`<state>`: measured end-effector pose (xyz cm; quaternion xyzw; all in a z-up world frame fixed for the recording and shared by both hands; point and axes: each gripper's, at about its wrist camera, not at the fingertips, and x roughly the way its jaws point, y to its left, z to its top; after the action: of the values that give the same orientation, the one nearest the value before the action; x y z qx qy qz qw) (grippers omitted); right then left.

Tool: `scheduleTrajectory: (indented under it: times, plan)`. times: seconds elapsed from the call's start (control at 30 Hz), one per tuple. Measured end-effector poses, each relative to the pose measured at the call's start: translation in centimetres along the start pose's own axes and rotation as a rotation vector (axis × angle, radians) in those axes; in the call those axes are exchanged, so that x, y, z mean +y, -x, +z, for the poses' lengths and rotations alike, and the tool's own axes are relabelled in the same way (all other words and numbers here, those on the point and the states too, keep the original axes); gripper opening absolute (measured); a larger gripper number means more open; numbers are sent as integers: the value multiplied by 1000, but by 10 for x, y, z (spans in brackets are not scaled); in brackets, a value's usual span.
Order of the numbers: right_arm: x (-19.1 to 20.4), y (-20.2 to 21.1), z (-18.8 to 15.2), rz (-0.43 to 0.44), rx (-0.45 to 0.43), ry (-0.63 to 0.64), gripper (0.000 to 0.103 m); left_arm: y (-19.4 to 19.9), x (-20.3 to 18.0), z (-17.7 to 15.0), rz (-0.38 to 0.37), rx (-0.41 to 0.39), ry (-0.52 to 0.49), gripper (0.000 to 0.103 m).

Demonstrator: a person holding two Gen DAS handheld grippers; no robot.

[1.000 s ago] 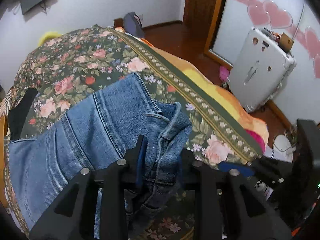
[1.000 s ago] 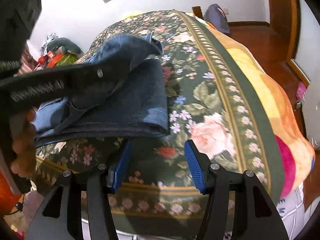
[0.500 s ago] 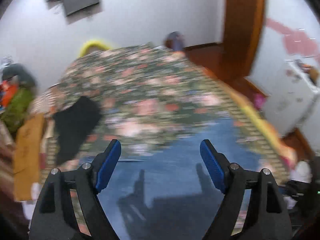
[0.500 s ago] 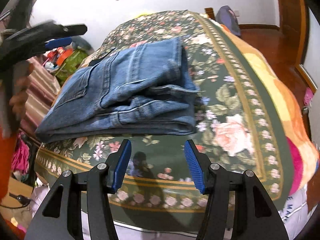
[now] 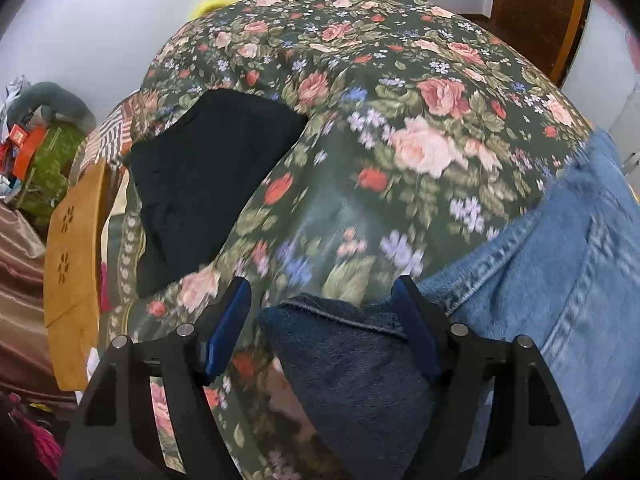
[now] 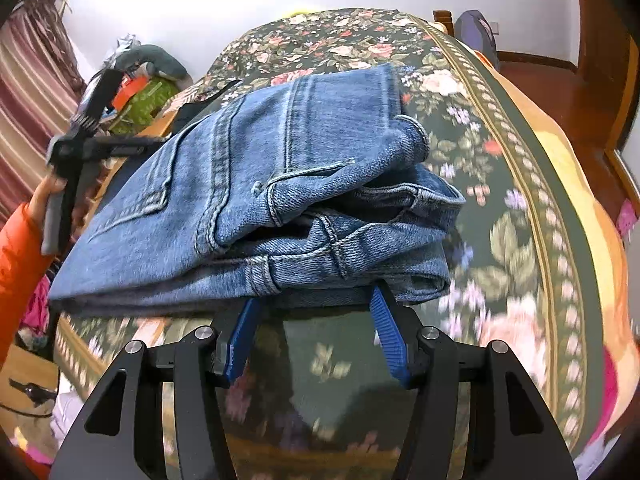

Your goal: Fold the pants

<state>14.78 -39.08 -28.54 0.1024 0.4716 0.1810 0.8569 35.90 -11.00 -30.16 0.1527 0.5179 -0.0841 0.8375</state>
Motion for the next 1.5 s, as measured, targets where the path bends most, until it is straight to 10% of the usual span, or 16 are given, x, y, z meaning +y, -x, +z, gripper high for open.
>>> scheduleTrajectory:
  times: [0.33,0.57,0.67,0.77,0.97,1.2,1.5]
  plan:
    - [29,-43,90,25,-62,119,48,37,30,-75,-40,5,108,59]
    - [9,-11,74,-23,-51,94,49,76,-2,-122,-129,-14,159,57]
    - [11,17,60,-35,-72,133,49,93,-17,-126,-105,-49,158,54]
    - [25,38,49,-8,-87,177,49,115,-18,-120,-115,-103,176,22]
    - [54,41,22,126,-82,197,49,140,-41,-102,-198,-163,137,21]
    - [55,5,1,126,-14,181,26,96,-66,-117,-130,-90,92,25]
    - [52,22,19,117,-30,206,26,128,-55,-92,-115,-160,45,24]
